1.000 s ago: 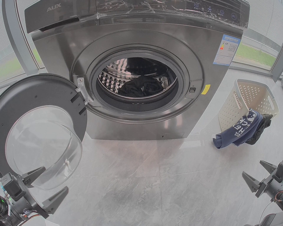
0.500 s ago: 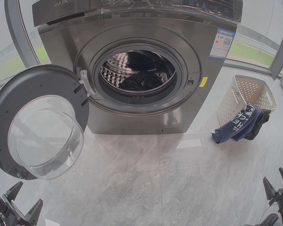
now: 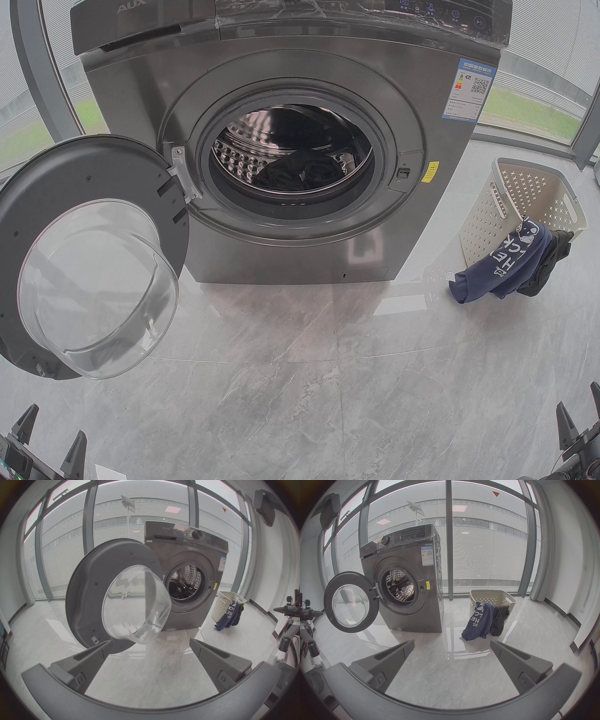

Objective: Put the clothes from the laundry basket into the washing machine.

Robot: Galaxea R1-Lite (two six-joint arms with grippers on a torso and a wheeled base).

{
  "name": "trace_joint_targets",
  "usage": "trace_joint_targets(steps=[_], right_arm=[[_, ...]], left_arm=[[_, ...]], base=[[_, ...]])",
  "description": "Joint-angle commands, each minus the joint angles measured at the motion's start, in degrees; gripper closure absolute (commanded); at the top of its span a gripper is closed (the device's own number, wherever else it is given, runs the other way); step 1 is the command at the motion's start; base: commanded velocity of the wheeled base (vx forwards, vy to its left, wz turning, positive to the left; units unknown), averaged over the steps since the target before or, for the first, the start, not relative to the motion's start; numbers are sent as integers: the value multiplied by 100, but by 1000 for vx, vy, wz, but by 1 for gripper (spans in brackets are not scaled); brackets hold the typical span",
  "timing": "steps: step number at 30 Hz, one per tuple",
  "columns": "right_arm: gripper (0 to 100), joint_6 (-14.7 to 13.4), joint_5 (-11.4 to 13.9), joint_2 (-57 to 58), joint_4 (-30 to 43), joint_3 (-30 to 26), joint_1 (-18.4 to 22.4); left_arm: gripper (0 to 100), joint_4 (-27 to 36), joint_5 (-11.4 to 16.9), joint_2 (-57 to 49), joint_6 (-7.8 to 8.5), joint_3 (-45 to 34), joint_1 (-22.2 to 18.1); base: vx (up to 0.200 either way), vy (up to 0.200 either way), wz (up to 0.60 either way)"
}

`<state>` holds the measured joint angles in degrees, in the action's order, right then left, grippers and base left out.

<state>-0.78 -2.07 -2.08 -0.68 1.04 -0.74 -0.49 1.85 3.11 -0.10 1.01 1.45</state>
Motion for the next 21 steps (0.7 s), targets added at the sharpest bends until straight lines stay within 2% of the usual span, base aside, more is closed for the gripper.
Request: trace_joint_targets(steps=[1,2,3,8,14,21], right_arm=[[0,-36,-30,208,77,-95,57],[0,-36,-30,208,77,-95,57],[0,25,-21,208,77,-95,57],[0,52,31,208,68,-95,48],[0,43,31,208,68,-95,39],[0,52,31,208,68,-95,39]], left_arm=[[0,49,-194,-311,-105,-101,-127],[0,58,-185,-311,-78,-101,-127],[0,58,-150,-311,27,-101,-127],[0,58,-141,-302,36,-101,-119],[0,58,-168,-302,-52,-101,-119],[0,58,-159,-302,-69,-101,-119]], base=[[0,0,0],[0,0,0],[0,0,0],[0,0,0],[0,-200,0],[0,-200,0]])
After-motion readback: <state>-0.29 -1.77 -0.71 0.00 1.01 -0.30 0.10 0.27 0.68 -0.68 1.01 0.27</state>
